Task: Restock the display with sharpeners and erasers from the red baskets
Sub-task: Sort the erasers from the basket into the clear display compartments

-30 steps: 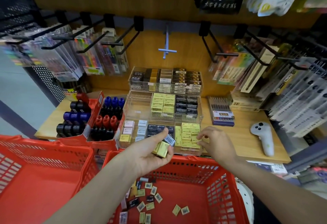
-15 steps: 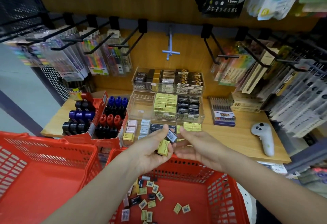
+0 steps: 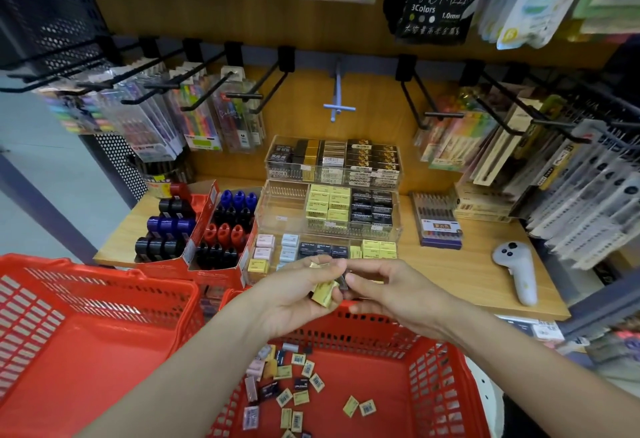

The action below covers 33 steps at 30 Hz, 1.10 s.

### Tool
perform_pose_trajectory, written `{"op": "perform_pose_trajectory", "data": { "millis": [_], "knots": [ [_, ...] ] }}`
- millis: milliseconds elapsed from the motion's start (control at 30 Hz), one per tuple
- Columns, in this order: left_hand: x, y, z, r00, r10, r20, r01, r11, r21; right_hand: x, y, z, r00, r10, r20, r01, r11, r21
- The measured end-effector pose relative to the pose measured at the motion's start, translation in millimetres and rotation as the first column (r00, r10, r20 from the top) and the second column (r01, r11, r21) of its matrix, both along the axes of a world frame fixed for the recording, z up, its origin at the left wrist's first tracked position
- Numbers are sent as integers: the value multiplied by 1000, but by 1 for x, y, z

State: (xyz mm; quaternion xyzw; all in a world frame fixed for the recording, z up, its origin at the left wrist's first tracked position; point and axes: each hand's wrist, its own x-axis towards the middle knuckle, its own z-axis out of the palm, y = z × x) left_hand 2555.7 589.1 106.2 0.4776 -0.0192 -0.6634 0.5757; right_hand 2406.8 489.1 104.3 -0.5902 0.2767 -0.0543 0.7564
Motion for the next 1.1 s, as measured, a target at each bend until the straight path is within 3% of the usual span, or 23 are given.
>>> {"op": "perform_pose_trajectory", "data": {
  "millis": [67, 200, 333, 667, 733, 833, 1000, 1100],
  "knots": [
    [4, 3, -1, 1000, 11, -20, -11, 1000, 6, 2, 2, 0, 997, 77, -7, -77, 985, -155],
    [10, 11, -7, 1000, -29, -2, 29, 999, 35, 8, 4, -1, 995, 70, -64, -89, 927, -364],
    [13, 17, -16, 999, -36, 17, 34, 996, 85, 18, 10, -8, 986, 130, -101, -161, 897, -412],
    [36, -7, -32, 988, 48, 144, -70, 985, 158, 53, 9, -24, 997, 4, -83, -53, 805, -591],
    [45, -11, -36, 983, 53, 175, -84, 982, 171, 60, -5, -29, 988, -83, -132, -26, 746, -666],
    [64, -7, -47, 974, 74, 214, -123, 966, 228, 72, -28, -42, 953, -203, -224, -67, 579, -813],
    [89, 9, -53, 986, 81, 146, -109, 974, 198, 110, -35, -81, 938, -180, -297, -193, 440, -877],
    [90, 15, -58, 961, -39, 273, -7, 987, 162, 124, -33, -100, 921, -199, -334, -240, 386, -891]
  ]
}}
